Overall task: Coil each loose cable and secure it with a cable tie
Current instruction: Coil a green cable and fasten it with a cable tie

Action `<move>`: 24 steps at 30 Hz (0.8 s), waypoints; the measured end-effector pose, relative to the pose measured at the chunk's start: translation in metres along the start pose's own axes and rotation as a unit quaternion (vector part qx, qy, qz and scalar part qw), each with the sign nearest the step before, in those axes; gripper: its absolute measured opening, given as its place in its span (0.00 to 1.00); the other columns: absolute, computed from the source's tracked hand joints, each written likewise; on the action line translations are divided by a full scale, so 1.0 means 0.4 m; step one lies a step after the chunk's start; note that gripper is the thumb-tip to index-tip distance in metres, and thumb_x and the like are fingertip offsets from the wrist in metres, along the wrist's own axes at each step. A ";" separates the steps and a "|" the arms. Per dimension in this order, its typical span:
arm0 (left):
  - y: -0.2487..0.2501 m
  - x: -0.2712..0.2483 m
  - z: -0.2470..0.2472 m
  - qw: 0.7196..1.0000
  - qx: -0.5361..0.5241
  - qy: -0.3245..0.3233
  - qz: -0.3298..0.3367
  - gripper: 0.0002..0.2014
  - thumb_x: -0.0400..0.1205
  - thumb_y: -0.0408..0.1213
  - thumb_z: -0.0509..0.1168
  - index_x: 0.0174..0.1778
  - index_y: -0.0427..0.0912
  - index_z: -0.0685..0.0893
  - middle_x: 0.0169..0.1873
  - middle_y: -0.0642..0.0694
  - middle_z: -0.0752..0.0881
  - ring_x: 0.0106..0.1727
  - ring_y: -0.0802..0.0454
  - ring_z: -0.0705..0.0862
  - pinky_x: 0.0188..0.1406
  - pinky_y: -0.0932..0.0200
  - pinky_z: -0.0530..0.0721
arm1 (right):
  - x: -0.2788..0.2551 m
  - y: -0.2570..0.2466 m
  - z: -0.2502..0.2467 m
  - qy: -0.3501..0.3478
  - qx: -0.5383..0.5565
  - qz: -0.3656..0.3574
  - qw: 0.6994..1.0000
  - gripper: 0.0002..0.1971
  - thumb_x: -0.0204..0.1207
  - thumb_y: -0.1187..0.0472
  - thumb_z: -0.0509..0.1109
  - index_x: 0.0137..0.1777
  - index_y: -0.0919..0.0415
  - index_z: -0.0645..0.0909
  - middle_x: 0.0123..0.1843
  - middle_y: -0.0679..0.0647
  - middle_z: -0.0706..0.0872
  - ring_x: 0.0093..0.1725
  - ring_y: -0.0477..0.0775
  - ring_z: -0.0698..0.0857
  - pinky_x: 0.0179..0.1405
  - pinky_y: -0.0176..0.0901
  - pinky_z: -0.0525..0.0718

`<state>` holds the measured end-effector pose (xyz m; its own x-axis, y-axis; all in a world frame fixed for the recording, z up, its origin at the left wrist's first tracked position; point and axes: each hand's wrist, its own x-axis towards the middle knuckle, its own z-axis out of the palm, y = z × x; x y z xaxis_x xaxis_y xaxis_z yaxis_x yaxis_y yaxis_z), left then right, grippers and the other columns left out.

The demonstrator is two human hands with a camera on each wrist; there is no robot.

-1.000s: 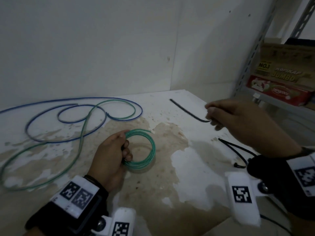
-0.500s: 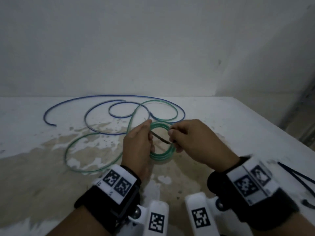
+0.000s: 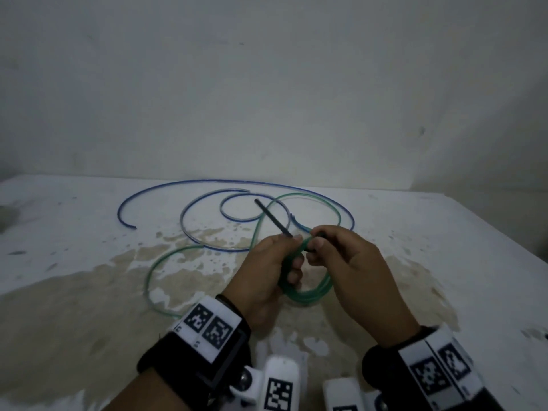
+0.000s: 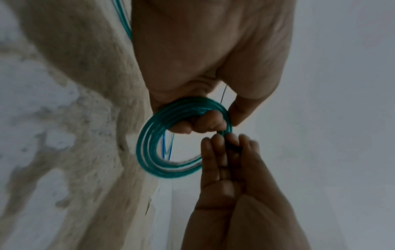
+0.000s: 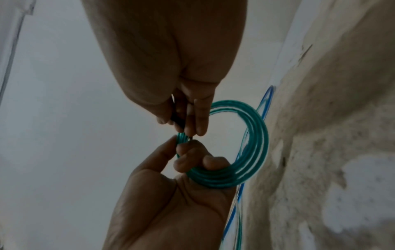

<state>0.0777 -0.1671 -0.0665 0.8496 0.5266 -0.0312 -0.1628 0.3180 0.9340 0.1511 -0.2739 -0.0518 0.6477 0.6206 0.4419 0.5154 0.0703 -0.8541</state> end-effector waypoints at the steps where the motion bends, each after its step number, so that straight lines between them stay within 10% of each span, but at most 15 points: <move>1: 0.005 0.001 -0.004 1.000 -0.002 -0.007 -0.007 0.06 0.85 0.38 0.60 0.48 0.39 0.78 0.25 0.49 0.73 0.22 0.55 0.67 0.25 0.60 0.68 | -0.001 0.001 -0.002 -0.003 0.017 0.002 1.000 0.12 0.80 0.64 0.65 0.43 0.45 0.83 0.40 0.47 0.89 0.41 0.45 0.88 0.45 0.37 0.86; 13: 0.007 0.013 -0.024 0.971 0.179 0.119 0.107 0.18 0.81 0.34 0.67 0.63 0.58 0.78 0.29 0.48 0.80 0.21 0.61 0.71 0.26 0.62 0.69 | -0.018 0.006 0.017 -0.009 0.072 -0.015 0.997 0.15 0.72 0.71 0.74 0.40 0.45 0.84 0.33 0.45 0.88 0.34 0.48 0.88 0.38 0.34 0.84; 19: 0.013 0.009 -0.027 0.931 0.309 0.119 0.154 0.14 0.81 0.36 0.68 0.62 0.47 0.87 0.53 0.51 0.89 0.58 0.58 0.84 0.62 0.61 0.79 | -0.024 -0.001 0.014 0.063 0.015 -0.046 0.997 0.16 0.74 0.68 0.74 0.49 0.41 0.83 0.35 0.33 0.87 0.39 0.33 0.86 0.39 0.21 0.79; 24: 0.015 0.002 -0.021 0.883 0.421 0.081 0.190 0.11 0.82 0.38 0.66 0.58 0.48 0.89 0.45 0.56 0.87 0.49 0.63 0.83 0.45 0.82 0.73 | -0.014 0.013 0.003 0.124 0.006 -0.009 0.992 0.08 0.75 0.63 0.73 0.53 0.54 0.86 0.42 0.43 0.89 0.40 0.39 0.87 0.44 0.30 0.83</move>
<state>0.0732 -0.1581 -0.0639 0.7195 0.5967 0.3553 0.0672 -0.5690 0.8196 0.1495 -0.2759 -0.0591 0.7578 0.4075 0.5096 0.5218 0.0902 -0.8483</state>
